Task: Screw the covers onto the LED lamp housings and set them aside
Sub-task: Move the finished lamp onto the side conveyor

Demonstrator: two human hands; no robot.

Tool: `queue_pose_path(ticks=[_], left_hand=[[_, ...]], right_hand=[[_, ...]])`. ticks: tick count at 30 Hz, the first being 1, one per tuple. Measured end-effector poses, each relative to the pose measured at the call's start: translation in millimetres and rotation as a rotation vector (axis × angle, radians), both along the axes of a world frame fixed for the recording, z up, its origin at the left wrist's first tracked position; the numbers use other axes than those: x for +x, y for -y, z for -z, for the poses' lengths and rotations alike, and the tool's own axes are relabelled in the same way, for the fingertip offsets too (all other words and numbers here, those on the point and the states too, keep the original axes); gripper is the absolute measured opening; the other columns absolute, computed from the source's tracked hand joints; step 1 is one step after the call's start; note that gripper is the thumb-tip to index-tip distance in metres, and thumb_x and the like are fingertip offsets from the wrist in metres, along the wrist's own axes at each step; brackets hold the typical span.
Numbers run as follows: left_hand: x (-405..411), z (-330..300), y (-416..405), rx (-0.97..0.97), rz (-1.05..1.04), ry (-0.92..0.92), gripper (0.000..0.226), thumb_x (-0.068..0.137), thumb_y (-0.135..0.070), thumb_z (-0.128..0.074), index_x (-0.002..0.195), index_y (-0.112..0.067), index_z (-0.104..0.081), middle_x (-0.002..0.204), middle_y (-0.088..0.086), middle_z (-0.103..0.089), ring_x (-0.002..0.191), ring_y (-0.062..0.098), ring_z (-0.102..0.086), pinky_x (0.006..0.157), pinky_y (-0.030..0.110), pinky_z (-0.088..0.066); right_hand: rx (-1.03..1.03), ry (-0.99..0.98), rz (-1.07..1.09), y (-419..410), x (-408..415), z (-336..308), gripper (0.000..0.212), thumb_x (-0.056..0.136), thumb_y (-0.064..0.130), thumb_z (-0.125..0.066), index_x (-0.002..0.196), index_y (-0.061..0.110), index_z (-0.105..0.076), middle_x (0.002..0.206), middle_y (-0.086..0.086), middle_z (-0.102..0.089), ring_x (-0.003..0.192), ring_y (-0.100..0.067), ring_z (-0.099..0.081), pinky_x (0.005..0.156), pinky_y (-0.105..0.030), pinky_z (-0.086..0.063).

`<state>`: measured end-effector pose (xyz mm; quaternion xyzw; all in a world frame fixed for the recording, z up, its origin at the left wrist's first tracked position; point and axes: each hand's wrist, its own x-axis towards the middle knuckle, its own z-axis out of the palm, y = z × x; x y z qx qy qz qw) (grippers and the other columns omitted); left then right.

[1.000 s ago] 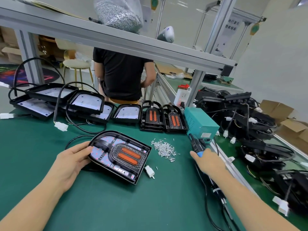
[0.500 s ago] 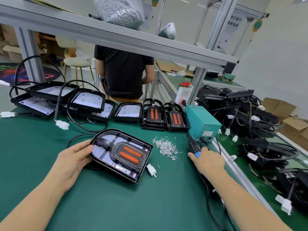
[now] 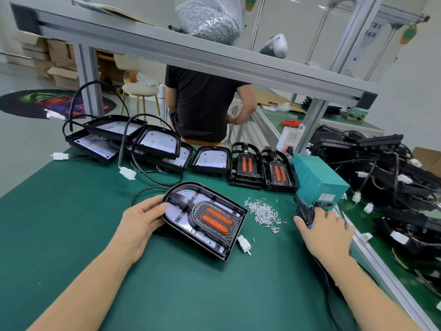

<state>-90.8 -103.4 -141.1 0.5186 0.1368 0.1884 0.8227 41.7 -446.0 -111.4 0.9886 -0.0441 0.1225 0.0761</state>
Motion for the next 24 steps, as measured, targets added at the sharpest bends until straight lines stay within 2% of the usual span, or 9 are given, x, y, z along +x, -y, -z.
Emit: queue_pose_path(ticks=[2, 4, 7, 10, 12, 15, 17, 19, 24], left_hand=[[-0.2, 1.0, -0.9, 0.002, -0.003, 0.001, 0.022, 0.087, 0.002, -0.056, 0.103, -0.006, -0.069, 0.096, 0.006, -0.074, 0.08, 0.013, -0.069, 0.069, 0.022, -0.057], [-0.2, 1.8, -1.2, 0.006, -0.002, 0.003, 0.022, 0.087, 0.002, -0.056, 0.103, -0.006, -0.069, 0.097, 0.006, -0.074, 0.081, 0.013, -0.069, 0.069, 0.021, -0.057], [-0.1, 2.2, -1.3, -0.004, -0.006, 0.002, 0.022, 0.087, 0.002, -0.056, 0.103, -0.006, -0.069, 0.097, 0.006, -0.074, 0.08, 0.012, -0.069, 0.068, 0.021, -0.056], [-1.3, 1.9, -0.8, 0.003, -0.001, 0.004, 0.022, 0.087, 0.002, -0.056, 0.102, -0.007, -0.069, 0.096, 0.005, -0.074, 0.079, 0.011, -0.069, 0.067, 0.021, -0.056], [-2.0, 1.4, 0.7, 0.005, 0.006, 0.013, 0.022, 0.087, 0.003, -0.056, 0.097, -0.009, -0.071, 0.094, 0.004, -0.075, 0.078, 0.01, -0.069, 0.065, 0.02, -0.055], [-2.2, 0.3, 2.2, 0.017, -0.005, 0.008, 0.022, 0.088, 0.003, -0.056, 0.099, -0.008, -0.071, 0.095, 0.004, -0.074, 0.079, 0.01, -0.068, 0.067, 0.02, -0.056], [-2.2, -0.8, 4.7, 0.045, -0.01, 0.005, 0.022, 0.088, 0.004, -0.055, 0.103, -0.005, -0.069, 0.096, 0.006, -0.074, 0.081, 0.011, -0.068, 0.072, 0.022, -0.057], [-1.2, -3.0, 7.7, 0.094, -0.039, -0.023, 0.022, 0.089, 0.004, -0.054, 0.1, -0.007, -0.07, 0.095, 0.004, -0.074, 0.081, 0.011, -0.067, 0.074, 0.024, -0.057], [1.2, -3.3, 0.9, 0.565, -0.266, -0.292, 0.026, 0.09, -0.007, -0.059, 0.115, -0.009, -0.067, 0.11, 0.006, -0.069, 0.098, 0.02, -0.062, 0.095, 0.033, -0.046]], right_hand=[[0.146, 0.068, -0.18, -19.5, -10.4, -6.8, 0.061, 0.095, 0.06, -0.037, 0.139, 0.018, -0.045, 0.134, -0.007, -0.052, 0.123, -0.026, -0.048, 0.1, -0.04, -0.036], [0.493, 0.0, -0.385, -44.0, -25.1, -8.0, 0.053, 0.095, 0.052, -0.048, 0.136, 0.018, -0.05, 0.129, -0.003, -0.055, 0.117, -0.018, -0.051, 0.1, -0.035, -0.039], [1.079, -0.243, -0.495, -82.4, -45.0, -0.5, 0.021, 0.092, 0.043, -0.061, 0.111, 0.033, -0.058, 0.116, 0.011, -0.062, 0.1, 0.005, -0.057, 0.083, -0.007, -0.038], [1.443, -0.39, -0.484, -106.5, -46.5, 8.9, 0.025, 0.09, 0.043, -0.064, 0.112, 0.034, -0.058, 0.116, 0.019, -0.061, 0.107, 0.008, -0.055, 0.085, -0.014, -0.041], [1.55, -0.373, -0.466, -115.8, -43.1, 14.5, 0.026, 0.09, 0.038, -0.066, 0.114, 0.029, -0.06, 0.116, 0.014, -0.062, 0.101, 0.006, -0.059, 0.084, -0.016, -0.044], [1.686, -0.294, -0.451, -127.6, -46.3, 25.7, 0.017, 0.089, 0.024, -0.07, 0.105, 0.025, -0.065, 0.104, 0.001, -0.069, 0.061, 0.003, -0.063, 0.053, -0.012, -0.046], [1.658, -0.217, -0.476, -131.6, -48.8, 34.1, 0.018, 0.087, 0.018, -0.071, 0.105, 0.02, -0.066, 0.1, -0.006, -0.071, 0.072, -0.009, -0.068, 0.07, -0.026, -0.056], [1.625, -0.181, -0.493, -133.0, -49.0, 36.2, 0.018, 0.087, 0.018, -0.072, 0.104, 0.016, -0.066, 0.097, -0.005, -0.073, 0.089, -0.02, -0.069, 0.088, -0.037, -0.054], [1.58, -0.141, -0.544, -132.8, -47.7, 40.0, 0.009, 0.088, 0.02, -0.071, 0.094, 0.018, -0.066, 0.081, 0.004, -0.07, 0.075, -0.011, -0.064, 0.077, -0.029, -0.052]])
